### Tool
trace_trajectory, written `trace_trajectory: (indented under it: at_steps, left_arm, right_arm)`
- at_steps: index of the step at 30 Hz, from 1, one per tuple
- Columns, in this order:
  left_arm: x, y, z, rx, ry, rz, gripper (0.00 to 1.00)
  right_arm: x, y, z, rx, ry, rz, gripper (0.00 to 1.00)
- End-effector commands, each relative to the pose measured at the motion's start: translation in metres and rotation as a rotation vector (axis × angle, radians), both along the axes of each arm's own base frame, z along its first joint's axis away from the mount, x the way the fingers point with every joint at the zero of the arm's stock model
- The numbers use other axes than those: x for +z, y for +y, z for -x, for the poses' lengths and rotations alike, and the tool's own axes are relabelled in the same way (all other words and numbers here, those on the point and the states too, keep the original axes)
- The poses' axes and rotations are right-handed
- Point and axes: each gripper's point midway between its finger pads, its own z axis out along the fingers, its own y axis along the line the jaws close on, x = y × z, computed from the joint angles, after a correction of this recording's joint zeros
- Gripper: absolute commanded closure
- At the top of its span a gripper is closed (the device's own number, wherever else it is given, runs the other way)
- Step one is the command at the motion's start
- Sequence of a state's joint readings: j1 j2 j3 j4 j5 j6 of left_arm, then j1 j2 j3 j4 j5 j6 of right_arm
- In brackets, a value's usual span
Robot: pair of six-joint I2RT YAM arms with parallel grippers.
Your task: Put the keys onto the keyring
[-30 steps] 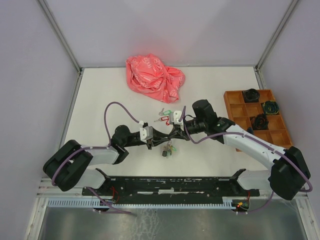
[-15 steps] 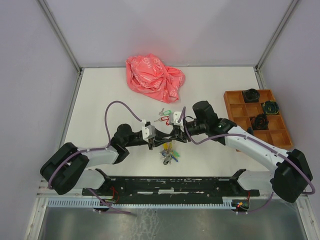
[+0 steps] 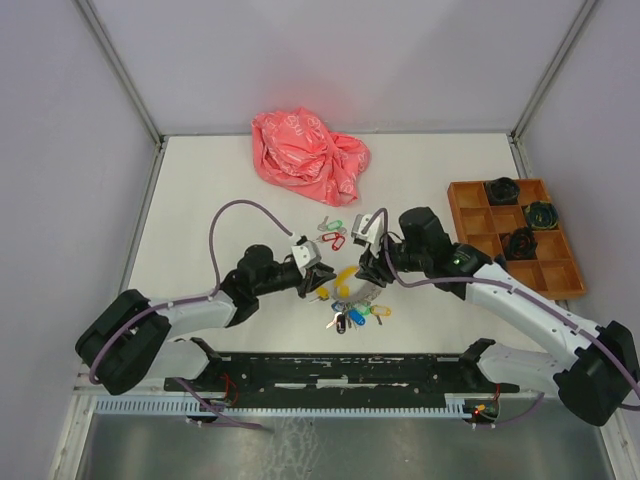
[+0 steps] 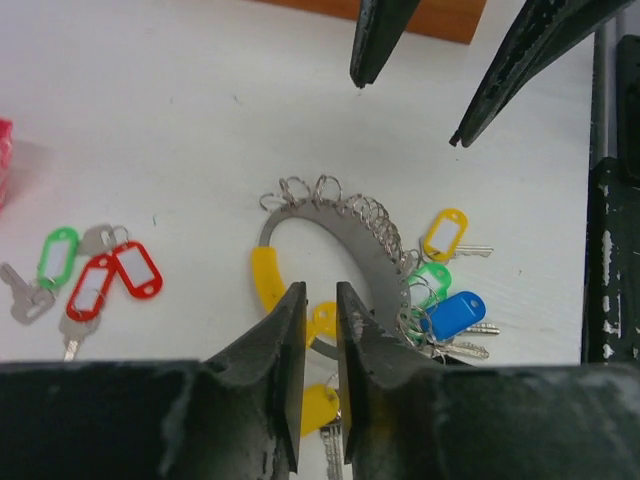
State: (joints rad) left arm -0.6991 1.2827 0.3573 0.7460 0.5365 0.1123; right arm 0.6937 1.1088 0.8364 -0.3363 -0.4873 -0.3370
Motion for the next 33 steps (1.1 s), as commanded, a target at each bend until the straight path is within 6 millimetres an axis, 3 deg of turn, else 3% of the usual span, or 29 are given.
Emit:
trace_trajectory:
  at_steps: [1,6,12,22,33]
  left_arm:
    - [-0.002,-0.012,-0.003,0.082,0.07,-0.031,0.7]
    - [-0.016,-0.024,0.002,0.092,0.158,-0.076,0.6]
    - [-0.032,-0.039,-0.004,0.102,0.282,-0.111,0.6]
    - [-0.072,-0.044,-0.017,0.183,0.428,-0.219,0.69]
    - [-0.108,-0.041,-0.008,0.232,0.586,-0.259,0.73]
  right_arm:
    - [-0.025,-0.02,-0.011,-0.313,0.191,0.045,0.49]
    - [-0.056,-0.038,-0.001,-0.501,0.352,0.086,0.51]
    - [-0.094,-0.048,0.008,-0.612,0.448,0.096,0.57]
    - [-0.124,-0.037,-0.009,-0.68,0.523,0.065,0.68]
    - [-0.156,-0.024,-0.009,-0.649,0.592,0.087,0.65]
